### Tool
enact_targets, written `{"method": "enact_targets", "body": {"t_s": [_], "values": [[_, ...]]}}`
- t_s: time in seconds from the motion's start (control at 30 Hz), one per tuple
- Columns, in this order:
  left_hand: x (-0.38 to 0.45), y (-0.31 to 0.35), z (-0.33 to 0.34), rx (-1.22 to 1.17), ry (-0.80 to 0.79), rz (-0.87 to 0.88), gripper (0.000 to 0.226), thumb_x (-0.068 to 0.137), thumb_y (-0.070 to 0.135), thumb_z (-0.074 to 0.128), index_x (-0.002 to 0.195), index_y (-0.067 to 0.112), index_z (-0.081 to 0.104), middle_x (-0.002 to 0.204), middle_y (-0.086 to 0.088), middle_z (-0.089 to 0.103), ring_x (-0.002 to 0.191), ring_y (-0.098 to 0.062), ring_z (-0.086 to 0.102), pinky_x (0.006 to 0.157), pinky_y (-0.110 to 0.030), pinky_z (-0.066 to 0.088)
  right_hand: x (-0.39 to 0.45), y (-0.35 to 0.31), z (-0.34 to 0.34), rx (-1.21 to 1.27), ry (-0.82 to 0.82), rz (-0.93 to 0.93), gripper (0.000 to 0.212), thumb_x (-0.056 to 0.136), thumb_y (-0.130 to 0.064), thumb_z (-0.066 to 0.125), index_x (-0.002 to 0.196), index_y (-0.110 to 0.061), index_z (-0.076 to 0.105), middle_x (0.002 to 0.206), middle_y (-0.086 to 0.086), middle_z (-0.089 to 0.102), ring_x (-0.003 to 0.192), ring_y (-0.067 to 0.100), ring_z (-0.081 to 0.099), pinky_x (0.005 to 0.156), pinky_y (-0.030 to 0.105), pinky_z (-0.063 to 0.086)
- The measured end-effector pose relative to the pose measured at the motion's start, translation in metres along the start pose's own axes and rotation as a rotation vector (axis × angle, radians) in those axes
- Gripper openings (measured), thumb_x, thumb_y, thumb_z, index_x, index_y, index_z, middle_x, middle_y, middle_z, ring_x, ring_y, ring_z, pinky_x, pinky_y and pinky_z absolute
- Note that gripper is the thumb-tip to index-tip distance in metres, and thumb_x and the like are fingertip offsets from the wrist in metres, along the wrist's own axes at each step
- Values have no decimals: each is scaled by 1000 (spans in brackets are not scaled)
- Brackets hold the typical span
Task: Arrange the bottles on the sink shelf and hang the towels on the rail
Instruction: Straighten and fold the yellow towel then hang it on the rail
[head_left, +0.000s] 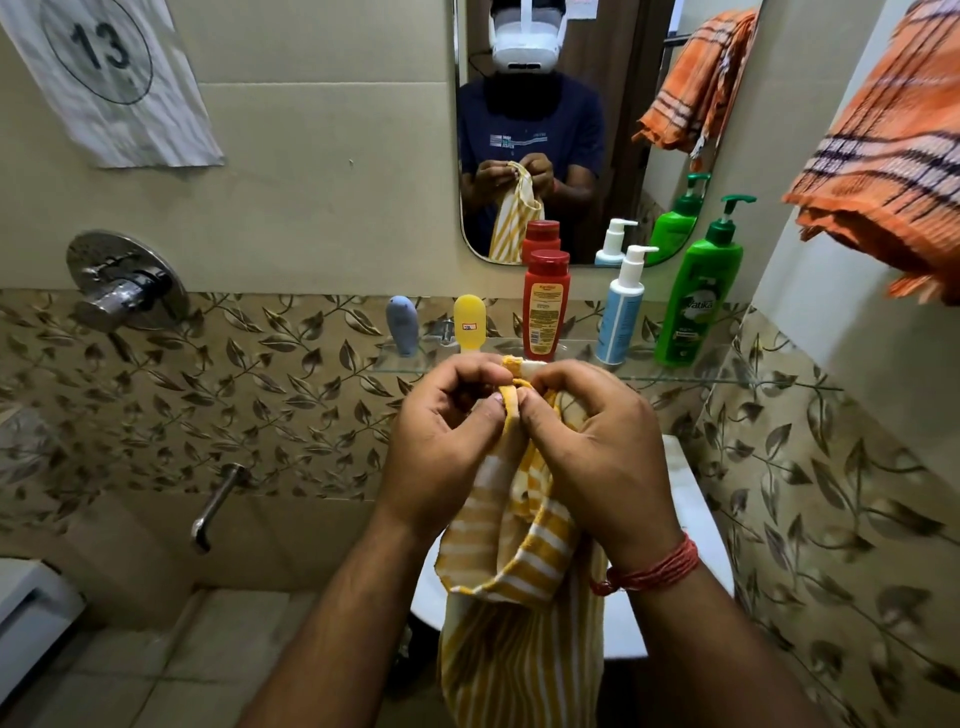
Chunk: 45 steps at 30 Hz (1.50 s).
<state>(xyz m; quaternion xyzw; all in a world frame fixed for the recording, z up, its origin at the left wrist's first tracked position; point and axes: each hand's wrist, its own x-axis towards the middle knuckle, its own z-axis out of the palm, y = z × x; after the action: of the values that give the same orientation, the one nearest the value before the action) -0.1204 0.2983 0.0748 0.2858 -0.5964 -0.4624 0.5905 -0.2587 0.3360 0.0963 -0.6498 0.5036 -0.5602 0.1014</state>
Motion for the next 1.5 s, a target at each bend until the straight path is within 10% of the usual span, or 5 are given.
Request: {"method": "enact_targets", "body": {"t_s": [1.5], "values": [[-3, 14, 15, -107, -28, 103, 20, 91, 7, 63, 109, 14, 65, 108, -1, 73, 107, -22, 70, 87, -30, 56, -6, -11, 2, 348, 144, 177, 9, 96, -18, 63, 91, -24, 69, 89, -10, 70, 89, 9, 68, 77, 26, 58]]}}
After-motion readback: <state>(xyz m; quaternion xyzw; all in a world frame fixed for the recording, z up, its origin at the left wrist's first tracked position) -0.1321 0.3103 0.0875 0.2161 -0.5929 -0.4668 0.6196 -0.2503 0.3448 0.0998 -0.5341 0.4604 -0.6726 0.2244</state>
